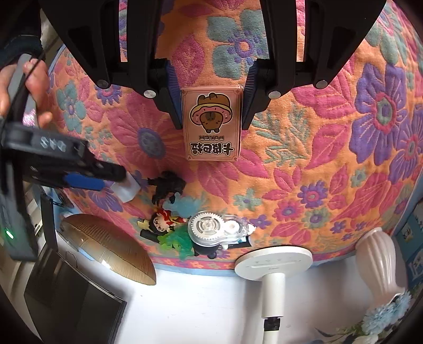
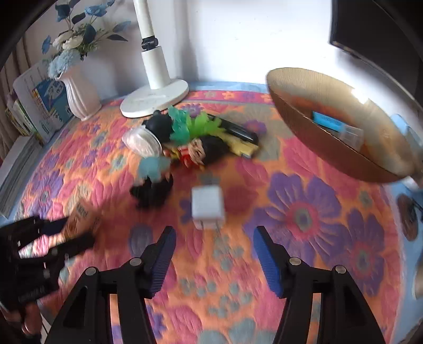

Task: Organize rigid objects
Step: 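Grasp the white charger with the right gripper while the left gripper carries the box, then lower box and charger into the amber bowl and open both grippers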

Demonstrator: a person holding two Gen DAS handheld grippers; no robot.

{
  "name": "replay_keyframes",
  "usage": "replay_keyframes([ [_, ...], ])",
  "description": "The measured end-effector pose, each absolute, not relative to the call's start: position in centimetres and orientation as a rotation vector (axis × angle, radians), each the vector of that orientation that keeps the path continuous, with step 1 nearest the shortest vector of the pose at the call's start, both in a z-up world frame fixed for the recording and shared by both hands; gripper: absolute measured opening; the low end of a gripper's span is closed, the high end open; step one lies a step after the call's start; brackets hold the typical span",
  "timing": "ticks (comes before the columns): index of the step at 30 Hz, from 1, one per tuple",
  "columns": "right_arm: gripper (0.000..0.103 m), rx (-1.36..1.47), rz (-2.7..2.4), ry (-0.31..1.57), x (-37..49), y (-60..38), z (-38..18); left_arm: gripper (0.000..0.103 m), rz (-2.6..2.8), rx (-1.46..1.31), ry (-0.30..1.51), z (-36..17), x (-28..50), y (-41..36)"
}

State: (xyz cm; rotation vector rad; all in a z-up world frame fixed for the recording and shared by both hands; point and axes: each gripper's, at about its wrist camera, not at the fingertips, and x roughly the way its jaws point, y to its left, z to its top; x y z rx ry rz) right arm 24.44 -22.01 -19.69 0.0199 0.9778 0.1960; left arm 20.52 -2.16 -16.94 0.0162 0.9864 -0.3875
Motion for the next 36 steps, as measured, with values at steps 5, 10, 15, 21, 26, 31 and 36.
replay_keyframes([
  [5,0.026,-0.013,0.159,1.000,26.0,-20.7,-20.7,0.038,-0.373,0.021,0.972,-16.5,20.5,-1.9],
  [10,0.026,0.075,0.165,0.957,23.0,-22.2,-18.3,0.038,-0.371,0.035,0.889,-13.1,18.7,-2.7],
  [15,0.026,0.115,0.124,0.895,19.8,-24.2,-15.0,0.038,-0.386,0.027,0.786,-9.0,16.4,-4.9],
  [21,0.026,0.134,0.070,0.826,17.1,-26.7,-11.9,0.038,-0.430,0.067,0.738,-6.8,14.6,-8.5],
  [26,0.026,0.163,0.029,0.796,15.9,-29.3,-10.6,0.038,-0.497,0.118,0.714,-6.0,14.6,-11.7],
  [31,0.026,0.189,-0.022,0.767,16.4,-32.4,-9.3,0.038,-0.559,0.137,0.704,-4.9,16.3,-14.4],
  [36,0.026,0.179,-0.090,0.723,18.1,-35.6,-7.6,0.038,-0.660,0.154,0.735,-4.4,20.2,-17.9],
])
